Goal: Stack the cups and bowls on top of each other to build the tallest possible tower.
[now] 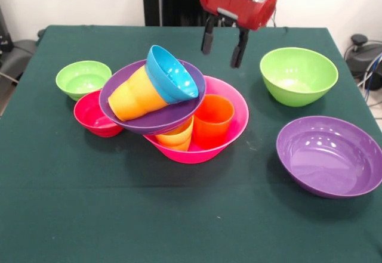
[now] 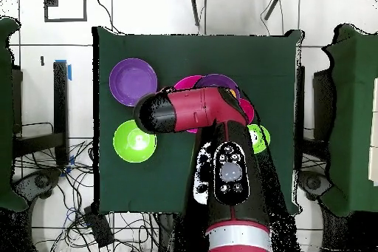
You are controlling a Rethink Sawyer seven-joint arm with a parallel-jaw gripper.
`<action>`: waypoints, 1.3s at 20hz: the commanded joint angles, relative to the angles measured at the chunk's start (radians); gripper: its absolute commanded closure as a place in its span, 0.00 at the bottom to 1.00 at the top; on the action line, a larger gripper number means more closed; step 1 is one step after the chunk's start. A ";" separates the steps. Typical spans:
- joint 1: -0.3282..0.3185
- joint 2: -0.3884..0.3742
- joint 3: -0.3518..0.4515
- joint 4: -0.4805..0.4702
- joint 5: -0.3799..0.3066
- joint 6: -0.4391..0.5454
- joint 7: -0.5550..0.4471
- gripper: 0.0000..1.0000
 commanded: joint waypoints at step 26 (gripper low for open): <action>-0.048 0.098 0.143 -0.104 -0.220 -0.002 -0.269 0.00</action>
